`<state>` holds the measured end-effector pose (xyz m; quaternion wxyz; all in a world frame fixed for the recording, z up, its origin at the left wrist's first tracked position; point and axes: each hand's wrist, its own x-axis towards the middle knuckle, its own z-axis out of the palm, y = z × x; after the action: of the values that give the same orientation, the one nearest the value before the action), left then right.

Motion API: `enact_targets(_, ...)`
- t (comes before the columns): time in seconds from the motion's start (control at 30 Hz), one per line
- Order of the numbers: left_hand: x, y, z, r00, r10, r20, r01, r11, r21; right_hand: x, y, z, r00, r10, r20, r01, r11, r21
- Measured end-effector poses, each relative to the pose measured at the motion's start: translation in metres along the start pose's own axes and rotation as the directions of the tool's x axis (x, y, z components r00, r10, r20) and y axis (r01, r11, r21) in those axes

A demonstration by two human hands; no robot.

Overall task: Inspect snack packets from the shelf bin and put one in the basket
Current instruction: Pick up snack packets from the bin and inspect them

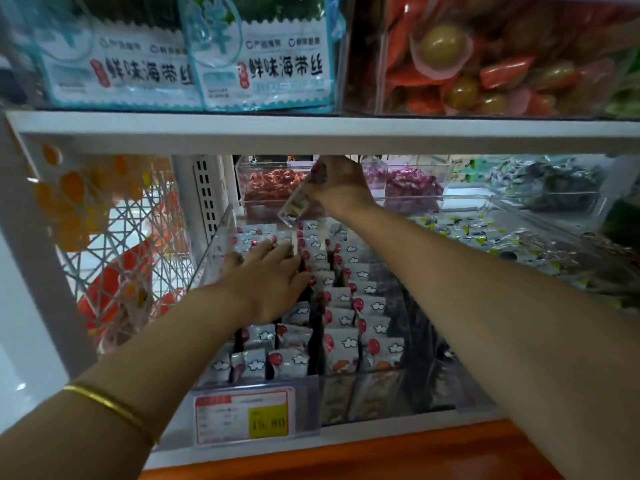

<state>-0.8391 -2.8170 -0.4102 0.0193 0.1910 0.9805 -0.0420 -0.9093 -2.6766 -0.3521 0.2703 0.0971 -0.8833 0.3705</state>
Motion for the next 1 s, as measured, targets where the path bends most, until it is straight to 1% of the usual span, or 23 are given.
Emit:
enact_targets(0.1,-0.002,0.001,0.0,1.0,0.002,-0.006,-0.002,1.0,-0.009,0.01,-0.002,0.007,0.996,-0.046,0.083,0.061,0.979,-0.196)
enact_targets(0.2,-0.003,0.0,0.0,1.0,0.008,0.012,-0.008,1.0,-0.013,0.014,-0.006,0.015,0.983,-0.088,0.162,0.131,0.952,-0.277)
enact_targets(0.27,-0.004,-0.001,0.0,0.999,0.024,0.024,-0.024,1.0,0.001,0.015,-0.01,0.02,0.966,-0.093,0.242,0.176,0.92,-0.349)
enact_targets(0.4,-0.003,-0.001,0.002,0.999,0.038,0.028,-0.039,0.999,0.027,0.013,-0.007,0.038,0.944,-0.068,0.324,0.204,0.889,-0.409)
enact_targets(0.5,-0.001,0.0,0.005,0.998,0.011,0.057,-0.014,0.999,0.053,0.006,0.003,0.05,0.897,-0.045,0.44,0.258,0.862,-0.437)
enact_targets(0.57,-0.001,0.002,0.004,0.998,-0.022,0.062,0.021,1.0,0.021,0.002,0.006,0.048,0.883,-0.02,0.47,0.272,0.837,-0.475)
enact_targets(0.63,-0.003,0.003,0.002,0.998,-0.034,0.057,0.035,0.999,-0.013,0.001,0.002,0.037,0.909,-0.01,0.416,0.193,0.895,-0.402)
enact_targets(0.73,-0.012,0.004,-0.005,0.999,0.002,0.034,-0.002,1.0,0.023,-0.01,-0.011,0.006,0.958,0.007,0.288,0.057,0.975,-0.214)
enact_targets(0.77,-0.017,0.004,-0.007,1.0,0.014,0.018,-0.014,0.999,0.037,-0.02,-0.015,-0.006,0.961,0.014,0.277,0.03,0.988,-0.152)
enact_targets(0.8,-0.023,0.006,-0.01,1.0,0.011,-0.009,-0.011,1.0,0.008,-0.033,-0.018,-0.017,0.96,0.017,0.278,0.009,0.996,-0.094)
enact_targets(0.87,-0.037,0.009,-0.014,0.997,-0.021,-0.07,0.014,0.995,-0.103,-0.067,-0.023,-0.04,0.961,0.012,0.276,-0.009,1.0,-0.013)
enact_targets(0.93,-0.054,0.017,-0.018,0.995,-0.008,-0.097,-0.005,0.992,-0.128,-0.102,-0.027,-0.061,0.968,-0.004,0.251,-0.009,0.999,0.048)
enact_targets(1.0,-0.072,0.025,-0.016,0.994,0.002,-0.111,-0.024,0.981,-0.19,-0.135,-0.03,-0.076,0.973,-0.025,0.228,0.007,0.997,0.079)
